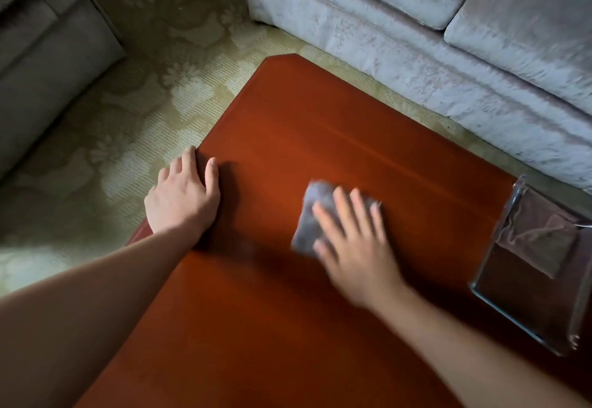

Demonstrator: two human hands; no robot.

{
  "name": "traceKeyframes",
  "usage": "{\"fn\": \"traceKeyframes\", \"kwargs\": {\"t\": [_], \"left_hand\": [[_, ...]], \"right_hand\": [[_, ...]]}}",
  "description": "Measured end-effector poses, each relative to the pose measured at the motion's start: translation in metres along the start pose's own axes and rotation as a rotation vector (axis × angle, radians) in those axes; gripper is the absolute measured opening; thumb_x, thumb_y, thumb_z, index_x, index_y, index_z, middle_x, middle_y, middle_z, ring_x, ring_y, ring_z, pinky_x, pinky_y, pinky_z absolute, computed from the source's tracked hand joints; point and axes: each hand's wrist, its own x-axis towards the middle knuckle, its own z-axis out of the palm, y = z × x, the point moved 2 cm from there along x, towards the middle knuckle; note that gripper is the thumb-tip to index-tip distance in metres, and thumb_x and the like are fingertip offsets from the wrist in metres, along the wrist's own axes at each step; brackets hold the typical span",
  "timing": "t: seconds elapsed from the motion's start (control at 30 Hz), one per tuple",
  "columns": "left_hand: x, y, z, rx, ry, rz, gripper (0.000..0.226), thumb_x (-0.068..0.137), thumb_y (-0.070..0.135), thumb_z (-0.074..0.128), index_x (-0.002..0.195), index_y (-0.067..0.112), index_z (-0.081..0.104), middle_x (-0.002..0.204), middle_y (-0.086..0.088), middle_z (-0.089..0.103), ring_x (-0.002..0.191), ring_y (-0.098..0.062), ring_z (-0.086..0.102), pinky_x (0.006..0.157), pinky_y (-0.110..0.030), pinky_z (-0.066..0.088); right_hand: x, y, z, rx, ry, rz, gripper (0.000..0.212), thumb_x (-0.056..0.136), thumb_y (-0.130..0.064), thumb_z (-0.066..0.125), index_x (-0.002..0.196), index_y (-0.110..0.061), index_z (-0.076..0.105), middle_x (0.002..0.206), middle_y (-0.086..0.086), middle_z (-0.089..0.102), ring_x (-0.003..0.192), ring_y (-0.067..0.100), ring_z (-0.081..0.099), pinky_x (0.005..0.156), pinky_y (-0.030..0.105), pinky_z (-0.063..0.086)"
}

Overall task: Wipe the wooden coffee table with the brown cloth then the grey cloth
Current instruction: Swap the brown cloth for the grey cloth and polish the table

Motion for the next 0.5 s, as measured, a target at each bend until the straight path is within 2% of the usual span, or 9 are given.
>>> {"fn": "traceKeyframes", "kwargs": {"t": [0.07,0.13,0.2,0.27,0.37,0.5], "left_hand": [[0.001,-0.002,0.002,0.023,0.005,0.045,0.066,0.105,0.065,0.024,0.156,0.024,0.034,0.152,-0.007,0.054,0.138,-0.033,0.049,0.107,-0.053,0.042],[0.002,-0.003,0.003,0.017,0.004,0.066,0.071,0.103,0.067,0.025,0.159,0.025,0.029,0.156,-0.006,0.050,0.140,-0.033,0.048,0.109,-0.054,0.042],[0.001,-0.003,0.003,0.008,0.013,0.107,0.074,0.102,0.069,0.026,0.161,0.026,0.025,0.162,-0.004,0.043,0.144,-0.032,0.044,0.112,-0.054,0.040],[0.001,-0.003,0.003,0.019,0.012,0.177,0.076,0.101,0.070,0.027,0.163,0.028,0.022,0.168,-0.003,0.034,0.149,-0.031,0.038,0.115,-0.054,0.036],[-0.001,-0.003,0.003,0.062,-0.007,0.298,0.074,0.099,0.071,0.025,0.164,0.035,0.022,0.173,-0.005,0.023,0.155,-0.030,0.028,0.119,-0.054,0.031],[-0.002,-0.001,0.002,0.085,0.001,0.442,0.071,0.100,0.071,0.026,0.162,0.037,0.031,0.174,-0.007,0.019,0.160,-0.027,0.017,0.122,-0.055,0.026]], "right_hand": [[0.054,0.052,-0.013,0.025,0.053,0.213,0.066,0.104,-0.055,0.027,0.164,-0.027,0.030,0.172,0.017,0.021,0.158,0.042,0.018,0.125,0.063,0.018],[0.103,0.107,-0.033,0.097,0.028,0.424,0.069,0.105,-0.059,0.018,0.167,-0.029,0.016,0.175,0.014,0.009,0.160,0.039,0.006,0.128,0.061,0.007],[0.135,0.144,-0.048,0.175,-0.026,0.557,0.068,0.106,-0.061,0.010,0.167,-0.033,0.002,0.176,0.010,-0.001,0.161,0.036,-0.004,0.128,0.059,-0.001],[0.143,0.153,-0.053,0.212,-0.059,0.639,0.068,0.106,-0.061,0.008,0.167,-0.033,0.000,0.176,0.009,-0.003,0.161,0.034,-0.007,0.128,0.058,-0.004],[0.112,0.127,-0.038,0.143,0.022,0.626,0.069,0.106,-0.058,0.012,0.168,-0.028,0.005,0.176,0.012,0.001,0.161,0.035,-0.002,0.129,0.058,-0.001],[0.007,0.050,-0.008,0.027,0.090,0.353,0.067,0.107,-0.053,0.023,0.165,-0.020,0.026,0.172,0.020,0.018,0.158,0.045,0.016,0.126,0.063,0.015]]}}
